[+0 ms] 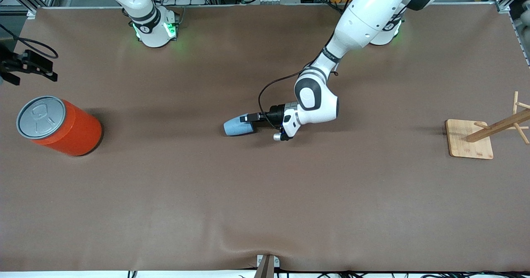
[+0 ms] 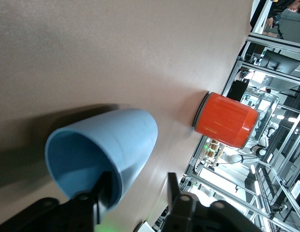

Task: Flip cup

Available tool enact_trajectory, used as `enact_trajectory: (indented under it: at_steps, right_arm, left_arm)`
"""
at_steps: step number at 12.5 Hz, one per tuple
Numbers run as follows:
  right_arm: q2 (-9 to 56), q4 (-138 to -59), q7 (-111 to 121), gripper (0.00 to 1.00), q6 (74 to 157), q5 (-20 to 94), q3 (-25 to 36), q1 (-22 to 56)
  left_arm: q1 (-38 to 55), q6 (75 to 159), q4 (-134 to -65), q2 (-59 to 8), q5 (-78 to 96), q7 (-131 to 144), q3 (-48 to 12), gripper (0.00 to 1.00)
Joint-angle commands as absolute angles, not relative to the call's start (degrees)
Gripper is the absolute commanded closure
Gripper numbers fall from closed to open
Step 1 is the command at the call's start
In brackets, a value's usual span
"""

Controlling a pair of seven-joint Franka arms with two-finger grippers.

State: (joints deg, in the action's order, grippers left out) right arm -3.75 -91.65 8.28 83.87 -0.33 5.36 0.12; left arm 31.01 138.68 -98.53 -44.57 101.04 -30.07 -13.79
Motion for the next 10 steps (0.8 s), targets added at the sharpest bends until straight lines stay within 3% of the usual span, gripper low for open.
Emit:
enact_trajectory:
  at_steps: [1, 2, 5, 10]
  right_arm:
    - [-4.31, -91.06, 3.18, 0.0, 82.62, -0.88, 5.27, -1.41]
    - [-4.22, -90.1, 3.16, 0.0, 82.18, -0.88, 5.53, -1.41]
    - [-3.78, -86.93, 3.08, 0.0, 80.42, 0.69, 6.32, -1.23]
    - [-3.78, -86.4, 3.08, 0.0, 80.86, 1.58, 6.24, -1.23]
  left_arm:
    - [31.73, 138.78, -95.36, -47.28, 102.31, -30.76, -13.1, 0.88]
    - [31.64, 138.78, -94.49, -47.2, 101.78, -30.41, -12.83, 1.0]
    - [31.11, 139.31, -93.34, -42.73, 91.73, -18.7, -9.51, 1.0]
    - [26.48, 135.47, -90.79, -31.14, 53.23, 14.46, -6.15, 1.0]
